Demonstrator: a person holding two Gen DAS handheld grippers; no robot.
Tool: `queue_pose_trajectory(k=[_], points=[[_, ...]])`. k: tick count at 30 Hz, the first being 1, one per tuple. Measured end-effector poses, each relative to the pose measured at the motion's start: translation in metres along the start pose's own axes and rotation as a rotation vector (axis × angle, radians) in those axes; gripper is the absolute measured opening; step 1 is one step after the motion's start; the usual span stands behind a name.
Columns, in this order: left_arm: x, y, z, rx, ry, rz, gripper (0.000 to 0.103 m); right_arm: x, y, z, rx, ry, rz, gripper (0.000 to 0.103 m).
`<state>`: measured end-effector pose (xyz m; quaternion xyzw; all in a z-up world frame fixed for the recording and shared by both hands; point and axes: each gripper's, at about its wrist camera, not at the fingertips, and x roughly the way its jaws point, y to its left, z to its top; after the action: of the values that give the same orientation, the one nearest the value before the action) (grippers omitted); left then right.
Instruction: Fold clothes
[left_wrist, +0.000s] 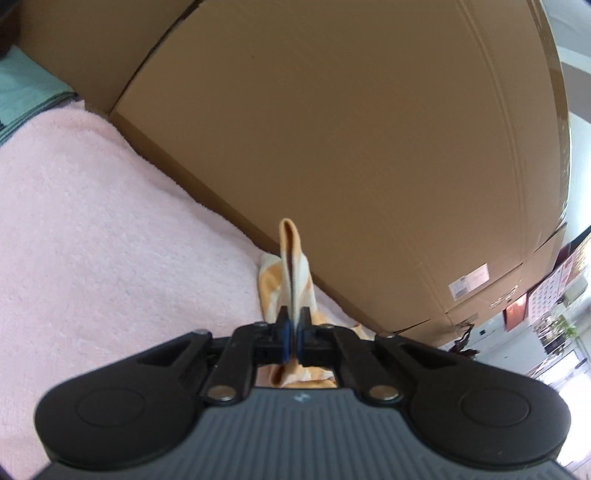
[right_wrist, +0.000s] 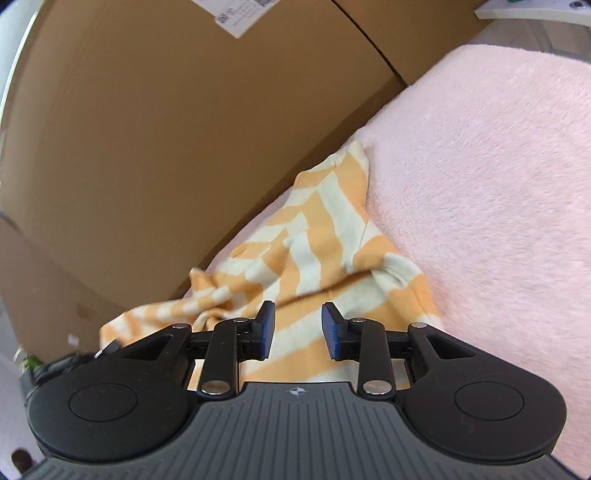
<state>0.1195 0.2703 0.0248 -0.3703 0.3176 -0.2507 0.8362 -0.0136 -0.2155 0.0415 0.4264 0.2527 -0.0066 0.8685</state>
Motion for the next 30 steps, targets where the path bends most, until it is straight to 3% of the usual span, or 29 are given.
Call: queue_pose_trajectory(k=[2, 5, 6, 7, 14, 15, 17, 18, 22, 26, 27, 28, 30], points=[[-0.007, 0.001, 0.003, -0.024, -0.006, -0.016, 0.000, 0.015, -0.004, 0.002, 0.084, -0.046, -0.030, 0.030], [-0.015, 0.000, 0.004, -0.033, -0.009, -0.018, 0.000, 0.030, -0.005, 0.006, 0.149, -0.087, -0.055, 0.018], [-0.017, -0.001, 0.003, -0.035, -0.009, -0.017, 0.000, 0.032, -0.003, 0.008, 0.133, -0.082, -0.068, 0.005], [-0.019, 0.000, 0.003, -0.041, -0.010, -0.022, 0.000, 0.034, 0.000, 0.009, 0.117, -0.077, -0.081, 0.001], [-0.037, 0.009, 0.016, -0.107, -0.067, -0.085, 0.000, 0.012, 0.021, 0.010, 0.047, -0.112, -0.011, 0.001], [-0.039, 0.008, 0.019, -0.101, -0.075, -0.081, 0.000, 0.010, 0.021, 0.010, 0.054, -0.096, -0.016, 0.006], [-0.040, 0.011, 0.021, -0.101, -0.076, -0.075, 0.000, 0.005, 0.020, 0.008, 0.068, -0.063, -0.025, 0.025], [-0.039, 0.012, 0.021, -0.103, -0.075, -0.073, 0.000, 0.003, 0.020, 0.007, 0.077, -0.048, -0.030, 0.047], [-0.039, 0.018, 0.023, -0.112, -0.069, -0.066, 0.000, 0.011, 0.011, -0.004, 0.132, -0.017, -0.061, 0.050], [-0.036, 0.023, 0.021, -0.116, -0.057, -0.050, 0.000, 0.027, 0.013, -0.009, 0.108, -0.059, -0.080, 0.040], [-0.035, 0.023, 0.021, -0.114, -0.055, -0.046, 0.000, 0.032, 0.013, -0.006, 0.094, -0.053, -0.083, 0.020], [-0.034, 0.024, 0.021, -0.111, -0.053, -0.041, 0.000, 0.037, 0.014, -0.004, 0.087, -0.052, -0.082, 0.006], [-0.031, 0.024, 0.021, -0.106, -0.050, -0.034, 0.000, 0.041, 0.011, 0.001, 0.128, -0.089, -0.043, 0.005]])
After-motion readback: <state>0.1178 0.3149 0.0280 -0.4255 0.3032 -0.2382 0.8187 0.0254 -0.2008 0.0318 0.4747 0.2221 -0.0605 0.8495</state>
